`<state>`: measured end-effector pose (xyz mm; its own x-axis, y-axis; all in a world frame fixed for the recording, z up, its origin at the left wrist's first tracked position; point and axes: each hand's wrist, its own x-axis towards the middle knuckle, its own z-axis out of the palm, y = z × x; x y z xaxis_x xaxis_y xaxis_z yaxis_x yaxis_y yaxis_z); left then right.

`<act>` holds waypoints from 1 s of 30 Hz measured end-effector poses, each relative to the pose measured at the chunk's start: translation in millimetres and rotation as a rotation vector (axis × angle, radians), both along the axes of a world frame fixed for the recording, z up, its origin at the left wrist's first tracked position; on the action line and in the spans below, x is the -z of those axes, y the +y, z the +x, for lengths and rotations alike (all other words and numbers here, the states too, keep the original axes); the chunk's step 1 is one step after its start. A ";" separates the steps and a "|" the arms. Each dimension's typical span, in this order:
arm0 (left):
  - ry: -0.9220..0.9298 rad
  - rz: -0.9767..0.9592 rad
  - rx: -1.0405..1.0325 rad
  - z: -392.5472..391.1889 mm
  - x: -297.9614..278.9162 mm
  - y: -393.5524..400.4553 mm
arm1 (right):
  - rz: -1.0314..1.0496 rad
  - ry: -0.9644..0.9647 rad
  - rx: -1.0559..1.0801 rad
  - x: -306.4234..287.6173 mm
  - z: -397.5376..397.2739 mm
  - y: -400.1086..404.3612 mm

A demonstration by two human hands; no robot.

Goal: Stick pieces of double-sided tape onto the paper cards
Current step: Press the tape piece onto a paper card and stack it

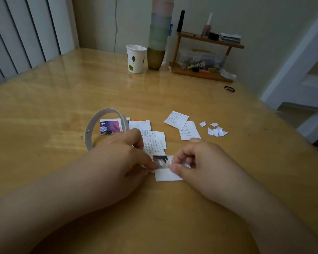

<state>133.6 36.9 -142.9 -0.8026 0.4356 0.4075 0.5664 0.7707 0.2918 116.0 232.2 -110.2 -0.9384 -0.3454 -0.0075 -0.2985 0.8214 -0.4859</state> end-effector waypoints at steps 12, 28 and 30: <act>-0.050 0.003 -0.013 3.5 -2.8 0.5 | 0.032 -0.031 -0.021 -2.8 -1.3 1.5; -0.088 -0.011 -0.005 4.3 -7.4 2.6 | -0.013 0.068 -0.044 4.4 -2.0 -15.0; -0.109 -0.013 0.006 4.1 -7.6 2.4 | -0.002 0.081 -0.056 5.2 -2.3 -18.4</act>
<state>137.7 39.3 -135.3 -0.8391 0.4454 0.3122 0.5367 0.7712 0.3424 113.6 213.8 -115.4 -0.9150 -0.3976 0.0680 -0.3825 0.8015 -0.4598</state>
